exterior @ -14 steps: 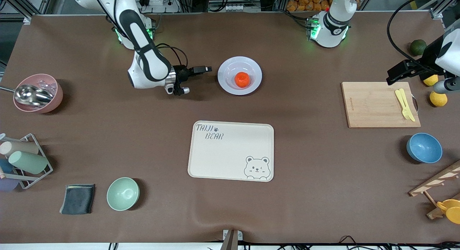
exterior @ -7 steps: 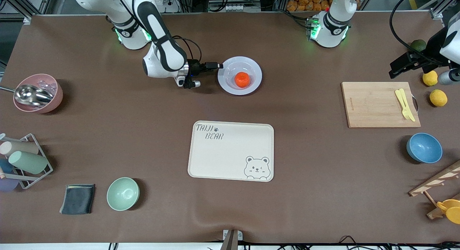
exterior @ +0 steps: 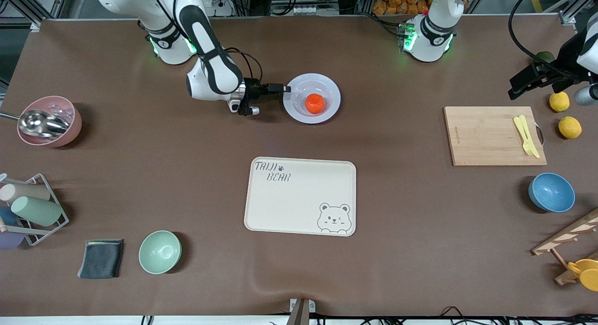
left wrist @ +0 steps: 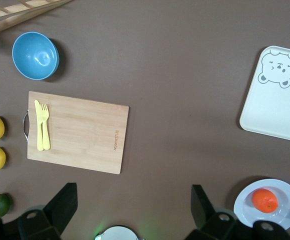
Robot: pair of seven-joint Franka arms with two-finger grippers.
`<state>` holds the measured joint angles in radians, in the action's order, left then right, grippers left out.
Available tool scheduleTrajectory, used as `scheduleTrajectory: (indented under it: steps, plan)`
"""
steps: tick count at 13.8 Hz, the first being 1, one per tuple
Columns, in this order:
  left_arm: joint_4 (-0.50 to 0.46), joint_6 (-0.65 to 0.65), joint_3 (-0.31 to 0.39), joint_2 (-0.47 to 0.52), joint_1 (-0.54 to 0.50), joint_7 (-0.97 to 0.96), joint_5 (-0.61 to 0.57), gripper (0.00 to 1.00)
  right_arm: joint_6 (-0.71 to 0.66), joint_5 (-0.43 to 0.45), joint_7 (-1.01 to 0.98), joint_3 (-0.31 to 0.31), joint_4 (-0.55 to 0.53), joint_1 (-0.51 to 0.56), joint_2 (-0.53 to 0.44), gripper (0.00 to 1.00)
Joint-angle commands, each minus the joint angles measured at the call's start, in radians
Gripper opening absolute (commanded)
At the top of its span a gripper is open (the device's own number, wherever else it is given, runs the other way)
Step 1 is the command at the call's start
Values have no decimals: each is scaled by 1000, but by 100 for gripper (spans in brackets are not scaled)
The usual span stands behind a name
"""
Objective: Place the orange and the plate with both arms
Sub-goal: 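Grasp the plate rim with the right gripper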
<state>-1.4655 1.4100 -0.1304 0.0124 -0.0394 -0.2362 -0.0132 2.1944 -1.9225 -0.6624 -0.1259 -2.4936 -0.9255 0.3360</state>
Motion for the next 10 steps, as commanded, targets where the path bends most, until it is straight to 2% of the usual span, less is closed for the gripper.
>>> scheduleTrajectory:
  steps: [1, 6, 10]
  plan:
    - [4, -8, -3, 9, -2, 3, 4, 100, 53, -58, -16, -4, 21, -42, 14, 100]
    - [5, 0, 0, 3, -4, 2, 6, 100, 67, -161, -20, -6, 59, -101, 61, 100]
    - [4, 7, 5, 1, -7, 3, -11, 100, 151, -197, -17, -4, 94, -141, 74, 100]
